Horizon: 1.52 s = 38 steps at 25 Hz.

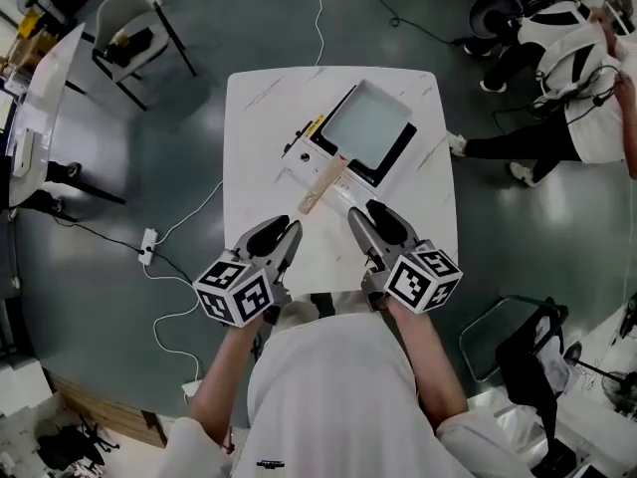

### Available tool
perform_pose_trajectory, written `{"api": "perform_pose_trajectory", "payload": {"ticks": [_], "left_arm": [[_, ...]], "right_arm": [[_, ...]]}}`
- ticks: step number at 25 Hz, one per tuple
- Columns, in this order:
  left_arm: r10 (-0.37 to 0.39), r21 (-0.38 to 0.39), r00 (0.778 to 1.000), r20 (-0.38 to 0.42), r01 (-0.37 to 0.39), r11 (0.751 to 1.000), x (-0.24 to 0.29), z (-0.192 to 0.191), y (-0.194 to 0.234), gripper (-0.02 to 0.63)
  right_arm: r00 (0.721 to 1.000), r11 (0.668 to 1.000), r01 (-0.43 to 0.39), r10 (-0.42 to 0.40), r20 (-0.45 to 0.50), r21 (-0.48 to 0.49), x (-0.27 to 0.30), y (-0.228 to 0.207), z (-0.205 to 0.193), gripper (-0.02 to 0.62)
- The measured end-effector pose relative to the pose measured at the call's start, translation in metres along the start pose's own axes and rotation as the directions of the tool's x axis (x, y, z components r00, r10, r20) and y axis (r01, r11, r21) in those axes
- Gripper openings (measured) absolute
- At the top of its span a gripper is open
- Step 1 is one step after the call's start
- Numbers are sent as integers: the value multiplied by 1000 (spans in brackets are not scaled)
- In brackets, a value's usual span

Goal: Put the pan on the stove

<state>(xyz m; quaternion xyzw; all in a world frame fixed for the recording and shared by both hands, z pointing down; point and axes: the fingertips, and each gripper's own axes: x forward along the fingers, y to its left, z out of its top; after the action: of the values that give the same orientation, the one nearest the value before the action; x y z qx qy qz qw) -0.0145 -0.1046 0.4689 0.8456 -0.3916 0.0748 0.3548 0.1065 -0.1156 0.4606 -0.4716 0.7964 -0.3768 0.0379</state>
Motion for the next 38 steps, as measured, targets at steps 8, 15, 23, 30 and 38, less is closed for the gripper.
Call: {"api": "perform_pose_trajectory", "payload": {"ticks": [8, 15, 23, 30, 38], "left_arm": [[20, 121, 997, 70, -29, 992, -15, 17, -50, 6], [6, 113, 996, 92, -17, 993, -22, 12, -72, 0], [12, 119, 994, 108, -24, 993, -25, 13, -78, 0], [18, 129, 993, 113, -33, 991, -30, 14, -76, 0], [6, 136, 994, 109, -21, 990, -31, 13, -81, 0]], "right_arm": [[999, 961, 32, -26, 23, -276, -42, 17, 27, 123], [994, 919, 106, -95, 47, -379, -65, 12, 35, 5], [995, 905, 102, -85, 59, -412, -67, 18, 34, 5], [996, 881, 89, -67, 63, -465, -64, 34, 36, 5], [996, 888, 84, -59, 69, -453, -64, 42, 36, 5]]}}
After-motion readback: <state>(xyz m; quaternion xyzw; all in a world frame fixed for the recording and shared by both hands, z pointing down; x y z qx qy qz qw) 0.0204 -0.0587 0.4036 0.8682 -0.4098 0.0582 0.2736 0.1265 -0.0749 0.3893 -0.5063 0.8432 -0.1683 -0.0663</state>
